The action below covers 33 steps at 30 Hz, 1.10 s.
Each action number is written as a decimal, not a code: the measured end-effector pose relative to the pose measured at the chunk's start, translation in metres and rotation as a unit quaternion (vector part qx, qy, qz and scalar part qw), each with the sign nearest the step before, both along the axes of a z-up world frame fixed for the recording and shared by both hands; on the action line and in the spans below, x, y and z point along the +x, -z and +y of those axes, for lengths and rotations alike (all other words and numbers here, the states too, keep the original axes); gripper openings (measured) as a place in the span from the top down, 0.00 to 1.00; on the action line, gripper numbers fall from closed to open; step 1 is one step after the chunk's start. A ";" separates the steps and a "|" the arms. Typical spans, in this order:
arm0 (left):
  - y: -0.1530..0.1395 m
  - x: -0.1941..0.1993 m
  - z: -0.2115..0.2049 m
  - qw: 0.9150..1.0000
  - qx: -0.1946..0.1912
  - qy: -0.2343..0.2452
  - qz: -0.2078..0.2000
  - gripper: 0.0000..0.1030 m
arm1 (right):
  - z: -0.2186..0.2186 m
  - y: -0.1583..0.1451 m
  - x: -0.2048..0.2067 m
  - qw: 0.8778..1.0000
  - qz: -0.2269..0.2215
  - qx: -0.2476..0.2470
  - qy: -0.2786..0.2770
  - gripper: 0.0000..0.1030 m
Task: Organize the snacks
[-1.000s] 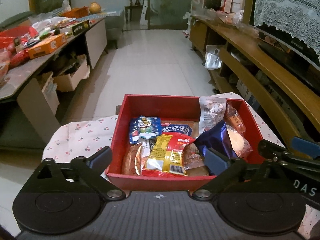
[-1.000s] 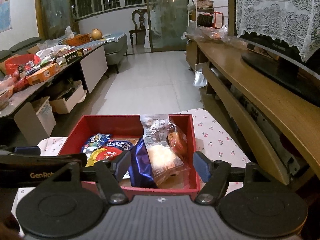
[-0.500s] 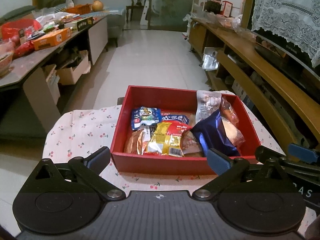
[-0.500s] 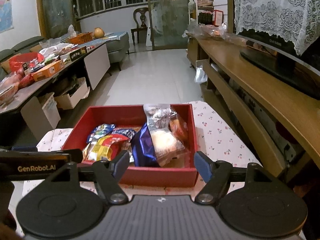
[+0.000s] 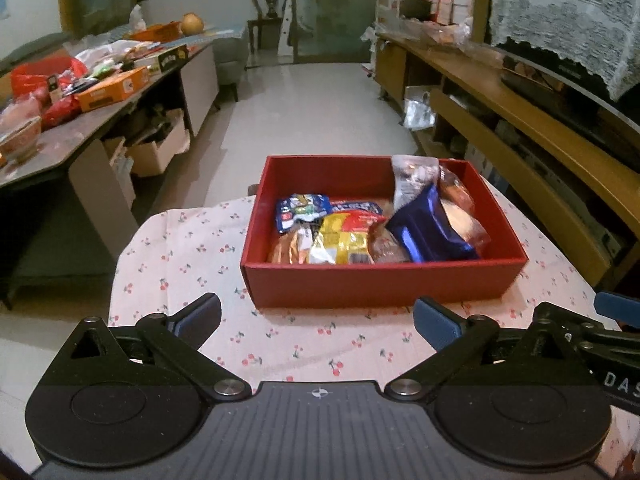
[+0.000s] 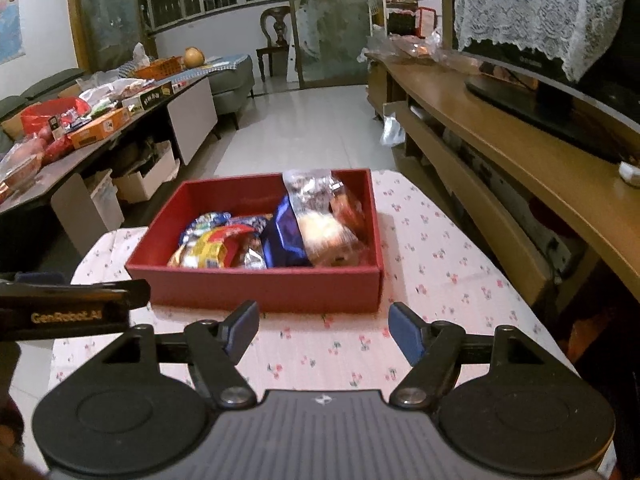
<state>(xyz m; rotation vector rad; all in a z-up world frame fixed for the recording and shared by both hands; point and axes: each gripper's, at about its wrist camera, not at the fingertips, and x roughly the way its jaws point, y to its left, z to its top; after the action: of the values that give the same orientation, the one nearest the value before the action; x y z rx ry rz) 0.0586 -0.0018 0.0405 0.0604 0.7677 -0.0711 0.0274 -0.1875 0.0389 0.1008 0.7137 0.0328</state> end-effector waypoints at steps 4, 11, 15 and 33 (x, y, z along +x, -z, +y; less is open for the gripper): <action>0.006 -0.010 0.001 1.000 0.003 0.009 0.008 0.00 | -0.002 0.004 -0.010 1.000 0.005 0.002 0.006 0.25; 0.020 -0.024 -0.001 0.999 0.001 0.016 0.036 0.00 | 0.001 0.008 -0.027 1.000 0.012 0.001 0.002 0.25; 0.023 -0.031 -0.003 0.999 0.013 0.017 0.040 0.00 | 0.003 0.009 -0.032 1.000 0.015 0.001 -0.001 0.25; 0.019 -0.043 -0.007 0.999 0.011 0.019 0.023 0.00 | 0.003 0.015 -0.041 1.000 0.027 0.006 -0.007 0.25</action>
<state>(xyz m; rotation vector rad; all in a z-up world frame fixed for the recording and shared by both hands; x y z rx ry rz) 0.0154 -0.0088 0.0219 0.0945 0.8139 -0.1008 -0.0133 -0.1841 0.0239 0.1082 0.7683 0.0484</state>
